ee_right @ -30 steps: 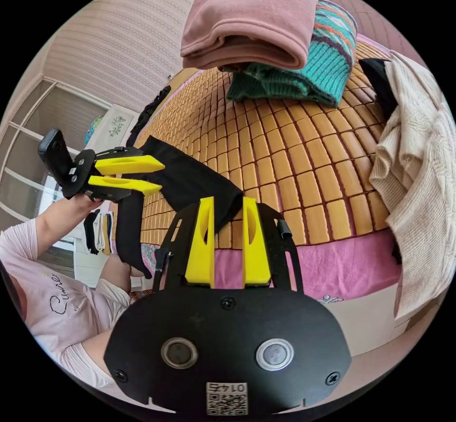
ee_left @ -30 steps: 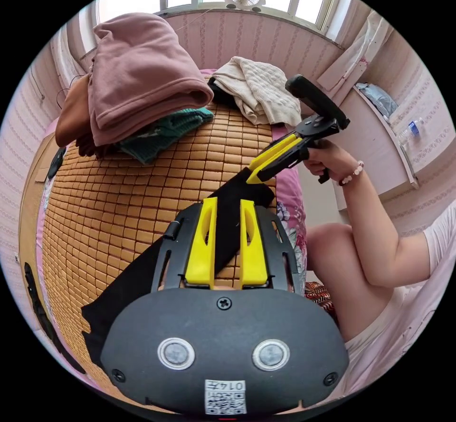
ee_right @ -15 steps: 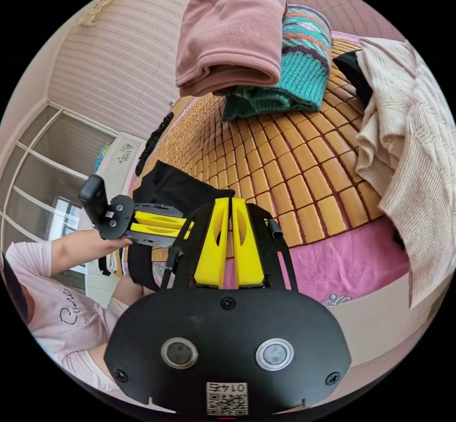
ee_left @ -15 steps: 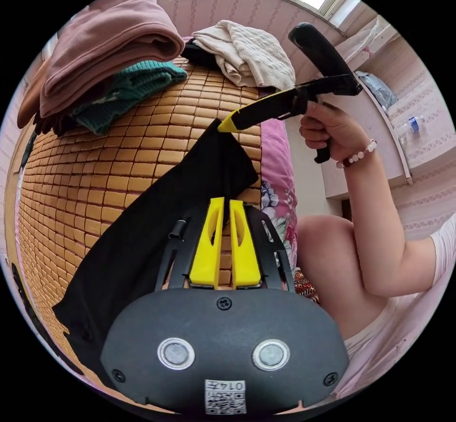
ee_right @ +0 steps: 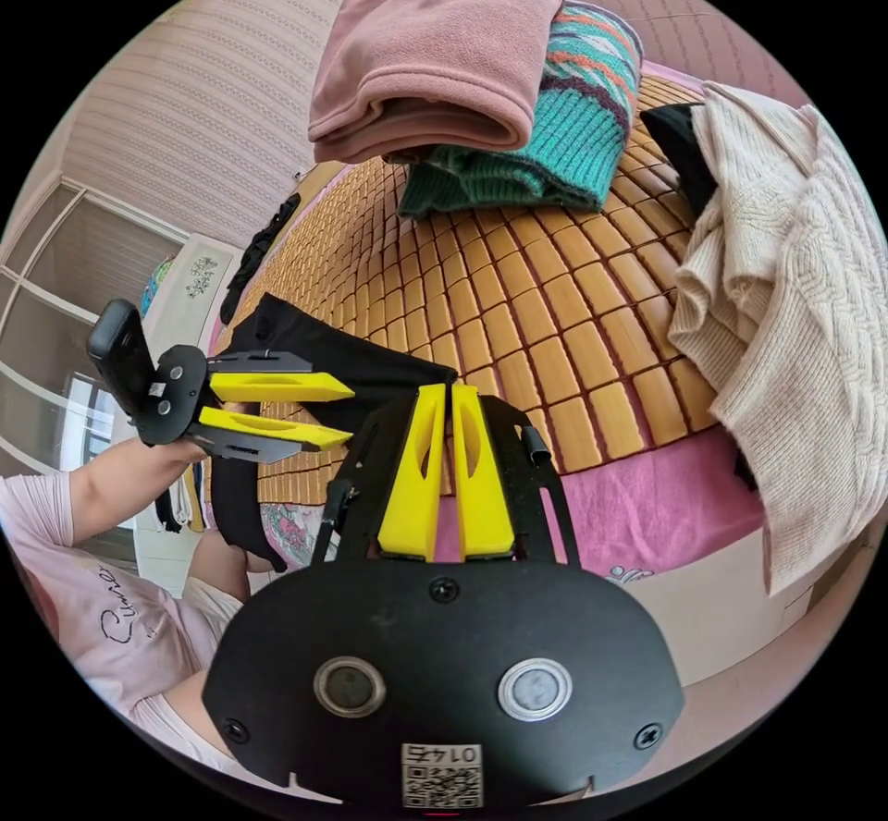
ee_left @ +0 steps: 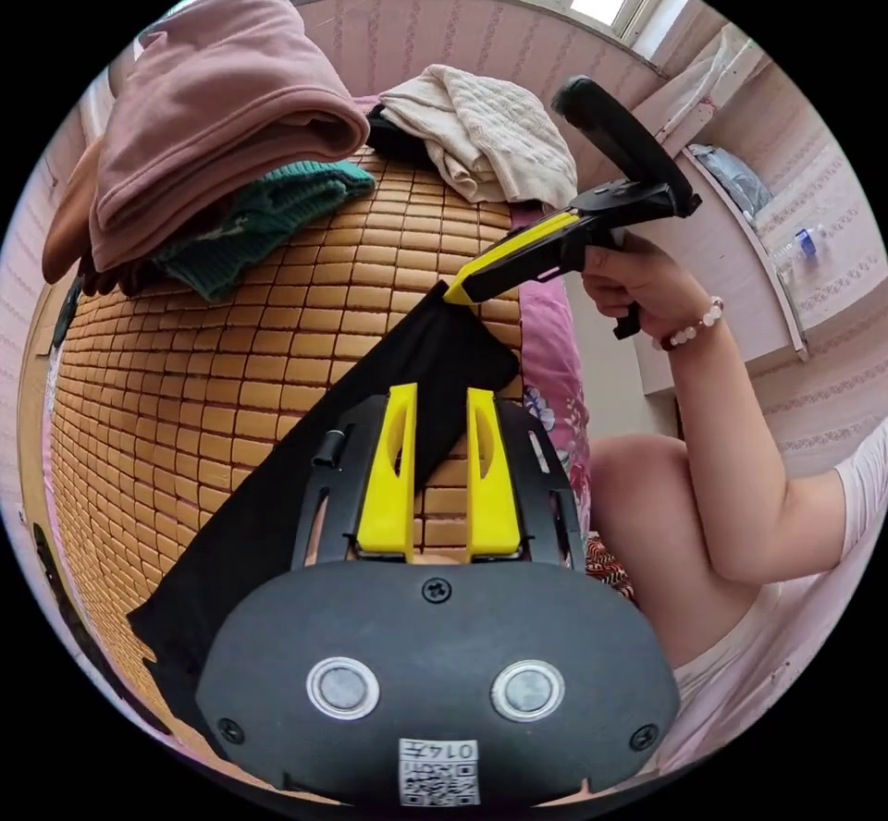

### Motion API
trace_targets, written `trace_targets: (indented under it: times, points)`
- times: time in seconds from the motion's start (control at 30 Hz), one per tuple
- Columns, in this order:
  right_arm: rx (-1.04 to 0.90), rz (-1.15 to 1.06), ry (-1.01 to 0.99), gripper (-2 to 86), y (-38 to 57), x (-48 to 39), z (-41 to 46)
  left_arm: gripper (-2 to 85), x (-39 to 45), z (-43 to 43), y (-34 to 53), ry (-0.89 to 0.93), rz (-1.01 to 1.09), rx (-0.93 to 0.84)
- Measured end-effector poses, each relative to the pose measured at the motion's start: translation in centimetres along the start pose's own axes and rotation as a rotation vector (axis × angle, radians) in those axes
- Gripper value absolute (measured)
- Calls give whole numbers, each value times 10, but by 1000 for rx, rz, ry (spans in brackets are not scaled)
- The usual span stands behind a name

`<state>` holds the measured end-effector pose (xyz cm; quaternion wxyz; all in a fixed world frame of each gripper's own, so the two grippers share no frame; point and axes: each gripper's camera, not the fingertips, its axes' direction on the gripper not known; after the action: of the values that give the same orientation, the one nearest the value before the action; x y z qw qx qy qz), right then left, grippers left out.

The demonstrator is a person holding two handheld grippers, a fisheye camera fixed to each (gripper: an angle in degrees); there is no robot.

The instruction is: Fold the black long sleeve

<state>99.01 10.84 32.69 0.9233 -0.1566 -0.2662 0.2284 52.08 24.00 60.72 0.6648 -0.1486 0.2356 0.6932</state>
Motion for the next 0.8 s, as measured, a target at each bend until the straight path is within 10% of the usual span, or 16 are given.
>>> trace_targets:
  times: [0.33,0.7,0.8]
  points:
    - [13,33,44,5,-4,-17,12,79,-16,-47,46,184,-87,185]
    - [57,152,132,-1,-3,-36,21,66,-214,-150,222,-476,-582,76]
    - [52,161,123,0,-5,-45,29,72,-267,-151,265,-413,-813,-16]
